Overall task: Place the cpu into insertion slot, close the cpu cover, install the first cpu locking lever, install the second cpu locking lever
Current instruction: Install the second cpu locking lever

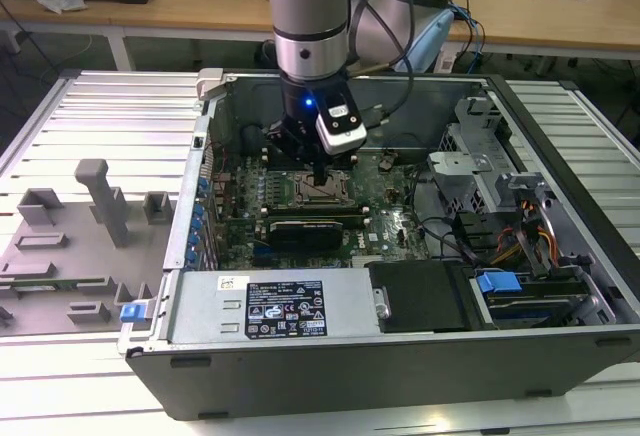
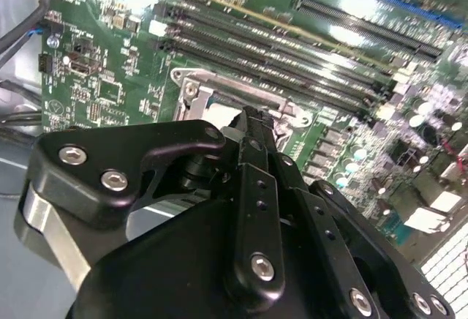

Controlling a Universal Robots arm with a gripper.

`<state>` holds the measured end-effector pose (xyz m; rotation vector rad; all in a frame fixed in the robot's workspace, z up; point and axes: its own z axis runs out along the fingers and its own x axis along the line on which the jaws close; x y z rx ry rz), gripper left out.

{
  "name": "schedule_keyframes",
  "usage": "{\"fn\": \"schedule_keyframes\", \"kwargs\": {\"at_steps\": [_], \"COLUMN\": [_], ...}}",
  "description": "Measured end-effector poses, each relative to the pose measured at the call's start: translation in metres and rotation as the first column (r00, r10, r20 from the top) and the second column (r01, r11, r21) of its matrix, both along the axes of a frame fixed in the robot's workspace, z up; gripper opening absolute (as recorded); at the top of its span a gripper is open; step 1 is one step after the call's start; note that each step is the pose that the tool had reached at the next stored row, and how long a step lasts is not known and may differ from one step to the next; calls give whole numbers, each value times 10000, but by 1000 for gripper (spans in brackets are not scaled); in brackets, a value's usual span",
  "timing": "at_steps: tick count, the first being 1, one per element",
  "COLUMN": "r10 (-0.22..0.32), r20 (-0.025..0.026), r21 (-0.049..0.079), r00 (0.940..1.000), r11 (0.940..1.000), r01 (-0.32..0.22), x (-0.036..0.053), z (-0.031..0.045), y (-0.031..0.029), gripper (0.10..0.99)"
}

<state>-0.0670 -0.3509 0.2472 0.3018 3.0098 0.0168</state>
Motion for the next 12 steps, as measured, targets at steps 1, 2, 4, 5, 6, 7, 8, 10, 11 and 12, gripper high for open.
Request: {"fn": "schedule_keyframes", "kwargs": {"at_steps": [1,2,4,5,6,7,8,10,11,12], "r10": [0,0,8,25,51,74,101,151,167,203], "r20": [0,0,2,2,2,1,4,3,3,5], "r21": [0,1,55,92,130,160,190,238,253,282], "r00": [10000,10000,10000,10000,10000,10000,9999,9999,9999,9998], "r11": [10000,10000,10000,10000,9999,9998,9998,9996,9995,9994], "r01": [0,0,-8,-25,-51,-74,-101,-151,-167,-203], "x": [-7,-11,-28,-41,-58,-86,-120,-166,-171,-173], "z": [-1,-3,-39,-58,-80,-100,-123,-174,-185,-212], "y": [-22,-37,-76,-85,-96,-105,-116,-153,-163,-173], "gripper": [106,106,106,106,106,106,106,106,106,106]}}
